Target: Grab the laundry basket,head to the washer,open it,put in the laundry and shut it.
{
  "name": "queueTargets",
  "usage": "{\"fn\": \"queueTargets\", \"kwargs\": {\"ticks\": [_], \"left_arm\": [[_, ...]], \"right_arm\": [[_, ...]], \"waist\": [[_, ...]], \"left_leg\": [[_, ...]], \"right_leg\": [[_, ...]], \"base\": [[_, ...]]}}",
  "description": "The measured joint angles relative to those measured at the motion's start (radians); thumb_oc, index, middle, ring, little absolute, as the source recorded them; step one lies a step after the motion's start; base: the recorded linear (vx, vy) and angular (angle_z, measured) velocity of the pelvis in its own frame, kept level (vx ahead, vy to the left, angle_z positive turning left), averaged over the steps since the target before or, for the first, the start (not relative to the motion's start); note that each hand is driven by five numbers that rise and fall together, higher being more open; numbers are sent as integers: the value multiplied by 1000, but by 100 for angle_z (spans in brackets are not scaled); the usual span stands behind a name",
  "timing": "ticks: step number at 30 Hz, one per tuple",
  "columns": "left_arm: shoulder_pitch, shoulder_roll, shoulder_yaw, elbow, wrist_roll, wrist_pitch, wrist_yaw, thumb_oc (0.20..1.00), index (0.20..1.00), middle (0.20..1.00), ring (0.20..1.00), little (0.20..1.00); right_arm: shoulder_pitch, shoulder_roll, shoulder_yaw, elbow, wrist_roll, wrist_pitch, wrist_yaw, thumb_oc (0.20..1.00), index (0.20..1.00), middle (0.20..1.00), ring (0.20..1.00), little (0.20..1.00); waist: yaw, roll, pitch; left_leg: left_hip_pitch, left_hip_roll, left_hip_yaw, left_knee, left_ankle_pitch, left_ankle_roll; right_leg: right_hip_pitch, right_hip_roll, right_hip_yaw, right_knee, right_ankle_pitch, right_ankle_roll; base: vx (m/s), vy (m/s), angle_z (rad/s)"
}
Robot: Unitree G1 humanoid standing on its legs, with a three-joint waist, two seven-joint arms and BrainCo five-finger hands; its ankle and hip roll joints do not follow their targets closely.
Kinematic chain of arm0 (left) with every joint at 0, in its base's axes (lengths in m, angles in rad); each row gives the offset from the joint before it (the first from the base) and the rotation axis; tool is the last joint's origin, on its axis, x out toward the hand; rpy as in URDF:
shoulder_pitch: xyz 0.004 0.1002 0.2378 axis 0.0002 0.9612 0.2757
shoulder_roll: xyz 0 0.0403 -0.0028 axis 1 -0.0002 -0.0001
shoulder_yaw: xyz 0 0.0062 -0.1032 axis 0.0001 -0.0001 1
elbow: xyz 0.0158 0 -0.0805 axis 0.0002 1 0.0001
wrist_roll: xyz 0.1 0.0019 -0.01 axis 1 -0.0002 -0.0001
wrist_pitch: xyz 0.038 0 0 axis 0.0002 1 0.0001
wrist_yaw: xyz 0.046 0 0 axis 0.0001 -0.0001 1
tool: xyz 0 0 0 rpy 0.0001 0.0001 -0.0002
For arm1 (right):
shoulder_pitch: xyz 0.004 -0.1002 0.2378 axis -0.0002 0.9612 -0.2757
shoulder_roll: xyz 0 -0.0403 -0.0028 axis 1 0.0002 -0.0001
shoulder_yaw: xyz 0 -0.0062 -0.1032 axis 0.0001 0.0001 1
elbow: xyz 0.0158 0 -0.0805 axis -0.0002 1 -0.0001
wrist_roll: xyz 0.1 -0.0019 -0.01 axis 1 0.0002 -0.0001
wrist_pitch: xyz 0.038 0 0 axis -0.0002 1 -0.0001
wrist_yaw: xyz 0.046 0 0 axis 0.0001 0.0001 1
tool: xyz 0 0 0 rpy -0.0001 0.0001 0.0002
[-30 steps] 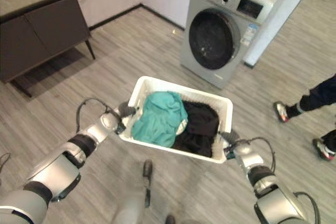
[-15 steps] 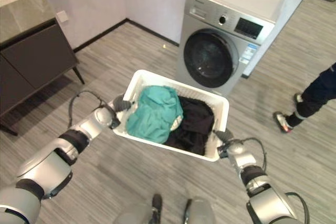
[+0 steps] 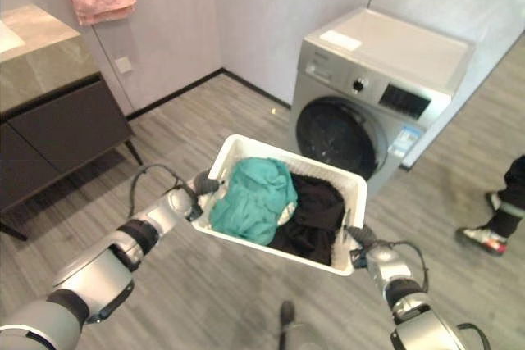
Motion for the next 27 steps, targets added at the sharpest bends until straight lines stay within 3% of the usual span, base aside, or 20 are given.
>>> {"fn": "queueTargets", "kwargs": {"ticks": [1, 3, 5, 6, 7, 10, 12, 15, 17, 18, 22, 23, 24, 25, 26, 27], "left_arm": [[1, 3, 22, -13, 0, -1, -3, 200, 200, 200, 200, 200], [2, 2, 23, -22, -6, 0, 0, 200, 200, 200, 200, 200], [2, -3, 24, -26, -8, 1, 0, 200, 200, 200, 200, 200], [2, -8, 29, -28, -8, 1, 1, 200, 200, 200, 200, 200], [-3, -22, 32, -37, -6, 1, 2, 200, 200, 200, 200, 200], [-5, -33, 19, -53, -5, 3, 7, 200, 200, 200, 200, 200], [1, -33, 19, -53, -5, 6, 6, 200, 200, 200, 200, 200], [4, -24, 17, -52, -5, 6, 7, 200, 200, 200, 200, 200], [3, -15, 17, -58, -4, 6, 7, 200, 200, 200, 200, 200], [2, -13, 17, -60, -4, 6, 7, 200, 200, 200, 200, 200], [1, -7, 16, -63, -4, 5, 8, 200, 200, 200, 200, 200], [0, 29, 22, -64, -4, 1, 9, 200, 200, 200, 200, 200], [1, 30, 24, -65, -2, 2, 11, 200, 200, 200, 200, 200], [75, 29, 71, -156, 72, 21, 50, 200, 200, 200, 200, 200], [124, 22, 96, -234, 111, 18, 83, 200, 200, 200, 200, 200], [138, 10, 104, -260, 125, 19, 90, 200, 200, 200, 200, 200]], "right_arm": [[0, -4, 0, -9, 8, -9, -2, 200, 200, 200, 200, 200], [-9, -11, -3, -9, 18, -10, -8, 200, 200, 200, 200, 200], [-9, -20, -5, -12, 17, -10, -9, 200, 200, 200, 200, 200], [-8, -24, -11, -14, 17, -10, -9, 200, 200, 200, 200, 200], [3, -36, -17, -21, 18, -10, -18, 200, 200, 200, 200, 200], [5, -53, -35, -22, 18, -16, -25, 200, 200, 200, 200, 200], [9, -53, -35, -23, 18, -16, -25, 200, 200, 200, 200, 200], [15, -41, -36, -29, 18, -17, -25, 200, 200, 200, 200, 200], [25, -37, -36, -46, 17, -17, -26, 200, 200, 200, 200, 200], [28, -35, -35, -49, 17, -17, -26, 200, 200, 200, 200, 200], [33, -22, -44, -55, 15, -17, -26, 200, 200, 200, 200, 200], [33, 18, -41, -54, 15, -17, -32, 200, 200, 200, 200, 200], [40, 19, -42, -52, 14, -17, -32, 200, 200, 200, 200, 200], [107, 50, -100, -44, -23, -59, -36, 200, 200, 200, 200, 200], [156, 77, -145, -47, -34, -93, -44, 200, 200, 200, 200, 200], [178, 84, -152, -42, -34, -95, -44, 200, 200, 200, 200, 200]], "waist": [[4, -30, 8], [-4, -57, 27], [-16, -67, 37], [-25, -63, 40], [-34, -52, 47], [-11, -26, 75], [-8, -3, 90], [2, 24, 101], [-2, 24, 101], [-3, 30, 100], [0, 24, 102], [-2, 54, 56], [-3, 56, 56], [-16, 63, -24], [-27, 77, -63], [-31, 87, -61]], "left_leg": [[-64, 43, -18, 16, 20, -4], [-120, 117, -1, -19, 36, -40], [-118, 145, 26, -210, 57, -89], [-110, 148, 27, -278, 68, -108], [-108, 131, 48, -492, 102, -164], [-130, 69, 72, -737, 178, -184], [-127, 59, 73, -775, 224, -169], [-62, 47, 47, -841, 258, -167], [-22, 24, 55, -912, 329, -150], [-1, 14, 74, -939, 398, -119], [43, -47, 121, -956, 386, -70], [80, -104, 163, -935, 336, -29], [79, -104, 164, -936, 336, -29], [19, -104, 169, -959, 336, -32], [-25, -103, 188, -960, 337, -33], [-29, -104, 194, -957, 337, -33]], "right_leg": [[10, 14, -9, 11, -35, -55], [41, 20, -30, -2, -46, -71], [80, 18, -33, -45, -47, -68], [90, 19, -41, -58, -48, -67], [117, 19, -45, -106, -63, -32], [143, 28, -50, -158, -46, -22], [171, 48, -50, -169, -43, -31], [197, 53, -4, -170, -58, -18], [197, 31, 16, -170, -63, -4], [199, 19, 31, -170, -70, 16], [224, -50, 28, -170, -88, 54], [249, -114, 23, -171, -101, 92], [248, -115, 22, -171, -102, 92], [181, -118, 8, -176, -119, 85], [145, -124, -20, -178, -119, 85], [145, -127, -29, -177, -120, 88]], "base": [[149, -206, 18], [187, -68, 21], [186, 69, 16], [178, 76, 27], [174, 81, 34], [172, 110, -1], [176, 155, -12], [158, 161, -36], [57, 91, -31], [69, 122, -31], [63, 107, -21], [63, 73, -8], [54, 81, 3], [20, 67, 25], [25, 88, 33], [20, 81, 25]]}}
